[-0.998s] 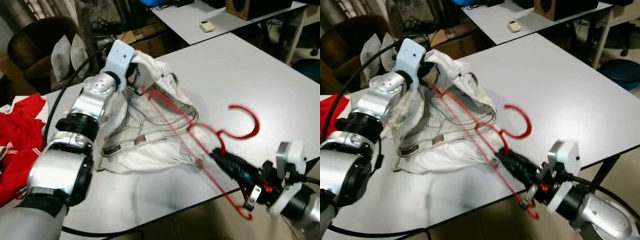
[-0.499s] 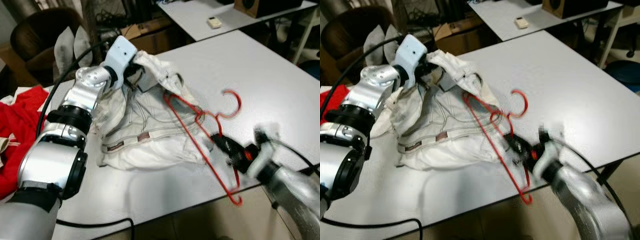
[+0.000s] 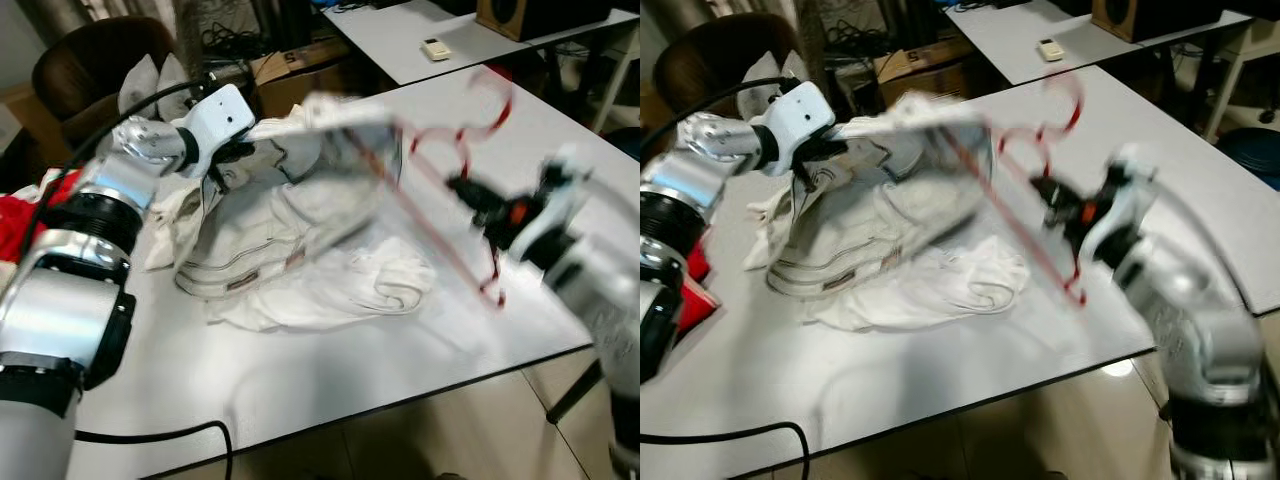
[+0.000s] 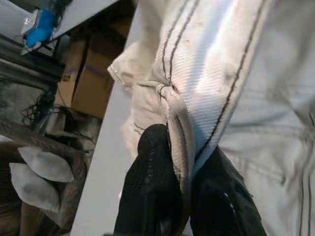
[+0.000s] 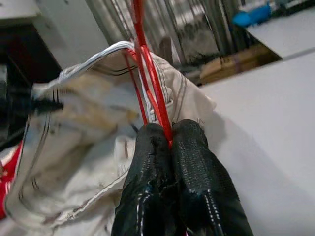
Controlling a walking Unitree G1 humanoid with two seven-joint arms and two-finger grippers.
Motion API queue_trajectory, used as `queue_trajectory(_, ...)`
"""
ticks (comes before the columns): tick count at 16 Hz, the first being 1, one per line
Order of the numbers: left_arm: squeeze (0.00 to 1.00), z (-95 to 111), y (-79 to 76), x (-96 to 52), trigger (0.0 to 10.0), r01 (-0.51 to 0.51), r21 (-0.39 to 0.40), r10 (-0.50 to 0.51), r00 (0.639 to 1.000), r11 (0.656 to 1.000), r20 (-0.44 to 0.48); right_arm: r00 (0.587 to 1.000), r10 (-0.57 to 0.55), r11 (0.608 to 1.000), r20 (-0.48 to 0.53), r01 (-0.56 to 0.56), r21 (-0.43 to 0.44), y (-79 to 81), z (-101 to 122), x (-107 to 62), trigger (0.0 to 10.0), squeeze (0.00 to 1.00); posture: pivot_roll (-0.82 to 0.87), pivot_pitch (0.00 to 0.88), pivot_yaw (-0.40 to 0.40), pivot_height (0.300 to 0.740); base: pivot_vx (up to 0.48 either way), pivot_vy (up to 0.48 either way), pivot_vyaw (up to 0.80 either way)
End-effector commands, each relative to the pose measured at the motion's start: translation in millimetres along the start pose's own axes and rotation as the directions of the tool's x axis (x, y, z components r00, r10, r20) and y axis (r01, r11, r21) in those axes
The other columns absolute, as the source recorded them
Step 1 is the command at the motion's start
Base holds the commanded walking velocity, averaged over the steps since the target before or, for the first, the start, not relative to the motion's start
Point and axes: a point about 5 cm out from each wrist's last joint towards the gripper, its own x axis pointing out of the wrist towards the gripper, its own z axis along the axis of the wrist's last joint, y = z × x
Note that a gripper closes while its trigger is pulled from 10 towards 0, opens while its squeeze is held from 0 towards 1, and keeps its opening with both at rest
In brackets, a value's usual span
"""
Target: Hang hanger
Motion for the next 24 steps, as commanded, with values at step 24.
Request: queue_trajectory(24,0.00,169.4,-46.4,44.1,0.0,0.448,-0.601,-0.029,0.816,0.662,0.577,0.807,-0.586,0.693,-0.069,0.545,0.472,-5.2,-80.6,33.4,10.0,0.00,-0.18,0.000,0.271,0.740,0.000,0.000,0.00)
